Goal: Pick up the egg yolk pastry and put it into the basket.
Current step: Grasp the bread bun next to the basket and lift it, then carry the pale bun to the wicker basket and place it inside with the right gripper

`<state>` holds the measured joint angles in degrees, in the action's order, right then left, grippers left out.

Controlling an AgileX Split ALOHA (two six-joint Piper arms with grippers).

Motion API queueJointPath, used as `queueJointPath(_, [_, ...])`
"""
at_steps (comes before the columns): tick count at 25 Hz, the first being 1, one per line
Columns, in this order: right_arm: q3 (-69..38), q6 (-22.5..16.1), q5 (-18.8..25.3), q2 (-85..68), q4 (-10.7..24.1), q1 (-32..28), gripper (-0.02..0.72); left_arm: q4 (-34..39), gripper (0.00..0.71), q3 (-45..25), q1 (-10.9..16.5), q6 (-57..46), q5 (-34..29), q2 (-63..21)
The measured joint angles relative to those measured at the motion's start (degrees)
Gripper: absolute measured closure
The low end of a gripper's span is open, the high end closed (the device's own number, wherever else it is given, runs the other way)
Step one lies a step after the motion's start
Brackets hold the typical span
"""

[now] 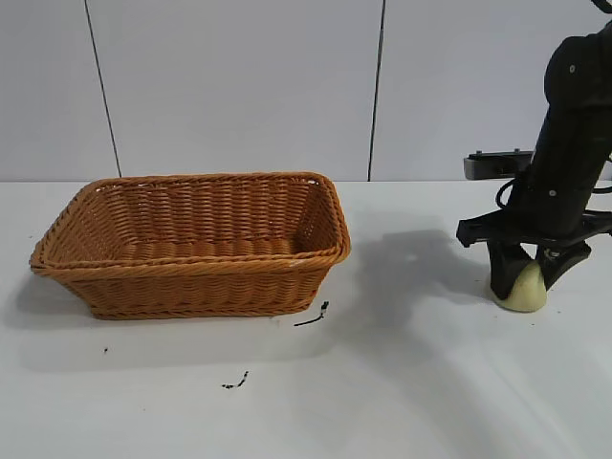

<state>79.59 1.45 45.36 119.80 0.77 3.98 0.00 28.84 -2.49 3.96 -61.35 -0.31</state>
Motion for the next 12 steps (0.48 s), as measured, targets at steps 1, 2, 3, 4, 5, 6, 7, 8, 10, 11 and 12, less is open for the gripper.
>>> queueJointPath(1, [0.93,0.0,0.81,-1.06,0.24,0.0,0.433,0.0,0.014,0.0,0.0,0.0,0.0,0.0])
queueJointPath(2, [2.19,0.0,1.76,-2.41,0.38,0.0,0.433,0.0,0.014,0.0,0.0,0.0,0.0,0.0])
queueJointPath(3, [3.44,0.0,2.98,-3.72,0.45,0.0,0.433,0.0,0.014,0.0,0.0,0.0,0.0,0.0])
queueJointPath(4, [5.16,0.0,4.12,-4.75,0.45,0.0,0.437,0.0,0.014,0.0,0.0,0.0,0.0,0.0])
queueJointPath(5, [7.08,0.0,5.65,-5.79,0.45,0.0,0.446,0.0,0.014,0.0,0.0,0.0,0.0,0.0])
queueJointPath(6, [9.11,0.0,7.32,-6.54,0.45,0.0,0.462,0.0,0.014,0.0,0.0,0.0,0.0,0.0])
queueJointPath(7, [10.86,0.0,8.84,-6.92,0.45,0.0,0.478,0.0,0.014,0.0,0.0,0.0,0.0,0.0])
queueJointPath(8, [12.95,0.0,9.95,-7.07,0.45,0.0,0.491,0.0,0.014,0.0,0.0,0.0,0.0,0.0])
queueJointPath(10, [16.47,0.0,11.93,-7.13,0.27,0.05,0.504,0.0,0.014,0.0,0.0,0.0,0.0,0.0])
queueJointPath(11, [18.3,0.0,12.67,-7.13,0.03,0.32,0.507,0.0,0.014,0.0,0.0,0.0,0.0,0.0])
queueJointPath(12, [20.1,0.0,13.56,-7.13,-0.23,0.73,0.507,0.0,0.014,0.0,0.0,0.0,0.0,0.0])
